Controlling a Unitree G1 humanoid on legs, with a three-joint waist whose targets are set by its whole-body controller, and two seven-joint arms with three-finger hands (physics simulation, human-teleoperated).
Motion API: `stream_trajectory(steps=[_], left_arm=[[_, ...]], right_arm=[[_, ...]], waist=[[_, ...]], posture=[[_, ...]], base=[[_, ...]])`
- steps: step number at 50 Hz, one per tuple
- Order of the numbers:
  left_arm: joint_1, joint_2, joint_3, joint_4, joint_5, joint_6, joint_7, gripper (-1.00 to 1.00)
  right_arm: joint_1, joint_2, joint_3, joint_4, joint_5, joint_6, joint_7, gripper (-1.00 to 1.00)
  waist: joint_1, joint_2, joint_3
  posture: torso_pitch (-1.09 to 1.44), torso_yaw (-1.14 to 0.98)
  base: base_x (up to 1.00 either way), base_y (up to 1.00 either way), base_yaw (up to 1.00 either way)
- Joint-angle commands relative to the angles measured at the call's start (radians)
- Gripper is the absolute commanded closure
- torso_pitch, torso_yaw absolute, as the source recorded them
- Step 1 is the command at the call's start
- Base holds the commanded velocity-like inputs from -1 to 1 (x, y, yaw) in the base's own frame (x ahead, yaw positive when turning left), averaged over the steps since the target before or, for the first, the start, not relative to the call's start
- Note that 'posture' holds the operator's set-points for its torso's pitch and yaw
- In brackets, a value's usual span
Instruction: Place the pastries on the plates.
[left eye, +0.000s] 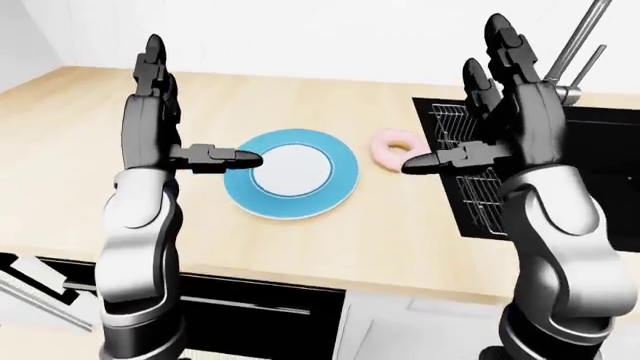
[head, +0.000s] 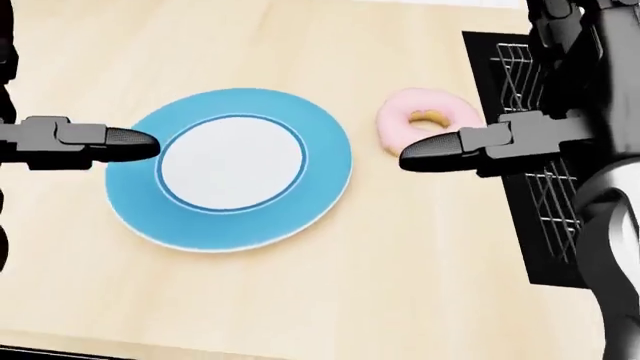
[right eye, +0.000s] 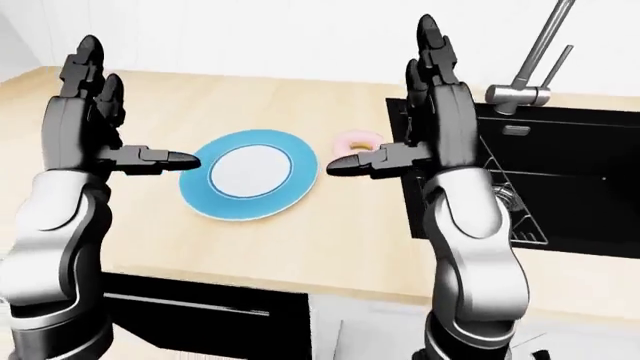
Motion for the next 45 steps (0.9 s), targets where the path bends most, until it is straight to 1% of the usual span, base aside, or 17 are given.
stream_trajectory(steps=[1, 5, 8, 9, 10, 12, 14, 16, 17, 20, 22, 23, 24, 26, 28, 30, 45], left_arm=[[-0.027, 0.009, 0.009, -0.035, 0.003, -0.031, 0.002, -1.0], [-0.023, 0.008, 0.011, -0.035, 0.004, -0.034, 0.001, -1.0], [-0.018, 0.008, 0.012, -0.034, 0.005, -0.038, 0.001, -1.0], [-0.016, 0.007, 0.012, -0.035, 0.005, -0.038, 0.001, -1.0], [-0.014, 0.005, 0.011, -0.035, 0.005, -0.04, 0.002, -1.0], [-0.013, 0.003, 0.009, -0.033, 0.007, -0.042, 0.002, -1.0], [-0.013, 0.003, 0.009, -0.036, 0.007, -0.04, 0.002, -1.0], [-0.013, 0.003, 0.008, -0.035, 0.009, -0.04, 0.002, -1.0], [-0.014, 0.002, 0.008, -0.036, 0.009, -0.038, 0.002, -1.0], [-0.012, 0.002, 0.007, -0.04, 0.011, -0.036, 0.0, -1.0], [-0.012, 0.001, 0.007, -0.037, 0.012, -0.038, -0.001, -1.0], [-0.013, 0.001, 0.007, -0.039, 0.012, -0.036, -0.002, -1.0], [-0.013, 0.001, 0.008, -0.038, 0.011, -0.037, -0.002, -1.0], [-0.011, 0.001, 0.009, -0.038, 0.011, -0.038, -0.001, -1.0], [-0.011, 0.001, 0.008, -0.037, 0.013, -0.04, -0.001, -1.0], [-0.013, 0.002, 0.008, -0.037, 0.012, -0.039, -0.001, -1.0], [-0.023, 0.008, 0.011, -0.027, 0.006, -0.042, -0.001, -1.0]], right_arm=[[-0.025, -0.015, -0.002, -0.028, 0.006, -0.045, -0.017, -1.0], [-0.015, -0.014, 0.002, -0.019, 0.01, -0.054, -0.025, -1.0], [-0.003, -0.014, 0.004, -0.016, 0.003, -0.063, -0.026, -1.0], [0.002, -0.015, 0.007, -0.014, -0.001, -0.066, -0.025, -1.0], [0.006, -0.012, 0.009, -0.009, -0.003, -0.064, -0.023, -1.0], [0.008, -0.009, 0.008, -0.015, -0.001, -0.059, -0.019, -1.0], [0.014, -0.009, 0.005, -0.019, 0.001, -0.061, -0.014, -1.0], [0.018, -0.009, 0.004, -0.026, 0.003, -0.057, -0.012, -1.0], [0.019, -0.008, 0.002, -0.028, 0.005, -0.056, -0.01, -1.0], [0.021, -0.008, 0.003, -0.029, 0.005, -0.062, -0.009, -1.0], [0.018, -0.003, 0.002, -0.023, 0.008, -0.063, -0.014, -1.0], [0.018, -0.005, 0.002, -0.019, 0.005, -0.067, -0.016, -1.0], [0.017, -0.005, 0.004, -0.023, 0.005, -0.06, -0.018, -1.0], [0.019, -0.004, 0.004, -0.026, 0.006, -0.058, -0.018, -1.0], [0.023, -0.002, 0.007, -0.028, 0.008, -0.058, -0.02, -1.0], [0.021, 0.001, 0.002, -0.028, 0.014, -0.05, -0.024, -1.0], [-0.059, -0.038, 0.026, 0.007, -0.041, 0.093, -0.022, -1.0]], waist=[[-0.003, 0.006, -0.019], [0.004, -0.023, -0.012], [0.019, -0.081, -0.018], [0.016, -0.081, -0.008], [0.009, -0.058, -0.012], [0.011, -0.05, -0.026], [0.002, -0.021, -0.073], [-0.01, 0.011, -0.028], [-0.008, 0.021, 0.016], [-0.015, 0.06, 0.02], [-0.024, 0.047, 0.019], [-0.018, 0.045, 0.044], [-0.025, 0.054, -0.014], [-0.024, 0.042, -0.023], [-0.014, 0.016, -0.016], [-0.003, -0.035, -0.016], [0.0, -0.002, -0.051]], posture=[[0.0, 0.0], [0.0, 0.0], [0.0, 0.0], [0.0, 0.0], [0.0, 0.0], [0.0, 0.0], [0.0, 0.0], [0.0, 0.0], [0.0, 0.0], [0.0, 0.0], [0.0, 0.0], [0.0, 0.0], [0.0, 0.0], [0.0, 0.0], [0.0, 0.0], [0.0, 0.0], [0.0, 0.0]], base=[[0.0, 0.0, 0.0], [0.0, 0.0, 0.0], [0.0, 0.0, 0.0], [0.0, 0.0, 0.0], [0.0, 0.0, 0.0], [0.0, 0.0, 0.0], [0.14, 0.0, 0.0], [0.52, 0.0, 0.0], [0.76, 0.0, 0.0], [0.76, 0.0, 0.0], [0.72, 0.0, 0.0], [0.0, 0.0, 0.0], [0.0, 0.0, 0.0], [0.0, 0.0, 0.0], [0.0, 0.0, 0.0], [0.0, 0.0, 0.0], [0.0, 0.0, 0.0]])
